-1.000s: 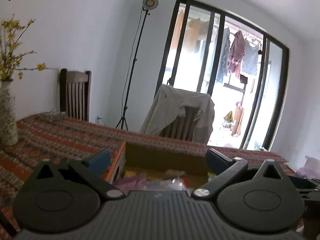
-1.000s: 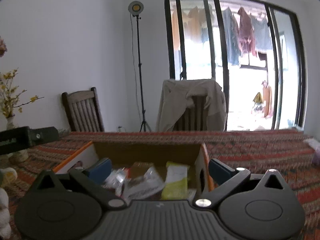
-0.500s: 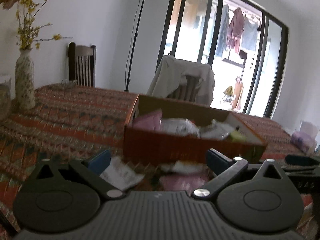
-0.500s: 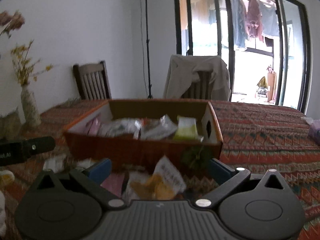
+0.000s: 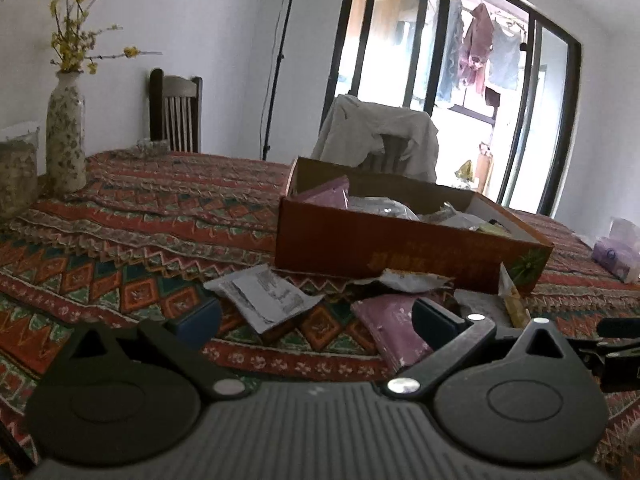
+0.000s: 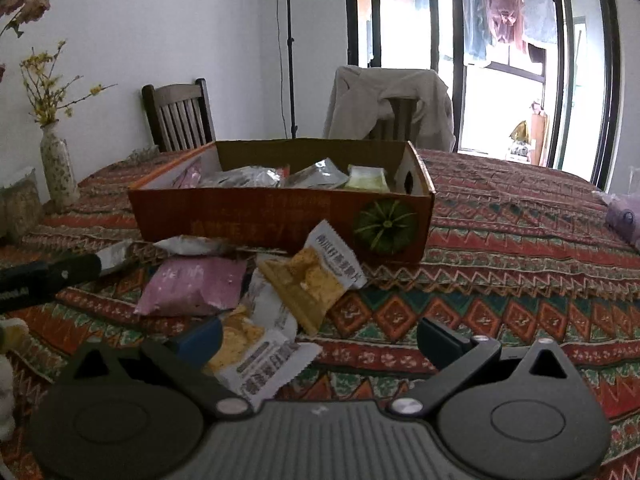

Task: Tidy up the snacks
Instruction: 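Withdraw both tools from the box back to the snack pile, then grasp the white oat-crisp packet with the right tool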

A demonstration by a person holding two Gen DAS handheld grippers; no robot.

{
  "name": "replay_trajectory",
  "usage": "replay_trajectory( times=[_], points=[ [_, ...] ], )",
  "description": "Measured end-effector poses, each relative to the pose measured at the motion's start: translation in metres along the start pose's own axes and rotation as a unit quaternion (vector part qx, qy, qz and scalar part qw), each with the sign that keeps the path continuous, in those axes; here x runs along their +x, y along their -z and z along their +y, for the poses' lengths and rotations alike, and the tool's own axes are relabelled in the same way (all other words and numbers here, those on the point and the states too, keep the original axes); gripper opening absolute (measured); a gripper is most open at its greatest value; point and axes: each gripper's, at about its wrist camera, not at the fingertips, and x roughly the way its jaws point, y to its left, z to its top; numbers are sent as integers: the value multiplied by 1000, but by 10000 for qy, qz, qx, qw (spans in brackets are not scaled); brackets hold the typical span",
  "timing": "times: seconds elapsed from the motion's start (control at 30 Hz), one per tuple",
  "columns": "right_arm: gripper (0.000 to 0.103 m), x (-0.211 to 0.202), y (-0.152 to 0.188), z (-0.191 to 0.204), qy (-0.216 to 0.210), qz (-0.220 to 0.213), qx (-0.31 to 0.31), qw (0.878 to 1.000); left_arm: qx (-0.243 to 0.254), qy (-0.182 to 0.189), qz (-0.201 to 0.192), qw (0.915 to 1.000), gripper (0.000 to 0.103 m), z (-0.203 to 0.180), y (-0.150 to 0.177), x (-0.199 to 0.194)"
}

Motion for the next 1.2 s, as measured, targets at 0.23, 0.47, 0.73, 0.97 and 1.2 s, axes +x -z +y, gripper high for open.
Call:
replay_trajectory(
  times=[0.23,0.47,0.73,0.97,1.2],
  points=[
    [103,15,3,19,-82,234,-152,9996,-336,224,-28,9992,103,11,1,-2],
    [103,37,5,28,51,529,-76,9986,-321,324,-35,9990,103,10,2,-2],
    [78,30,11,29,-133,368,-175,9991,-247,386,12,9990,103,8,3,-1],
    [56,20,15,34,-266,190,-416,9986,-260,381,21,9989,103,8,3,0],
    [55,-2,8,25,-326,-354,-343,9983,-251,373,43,9990,103,8,3,0]
  ],
)
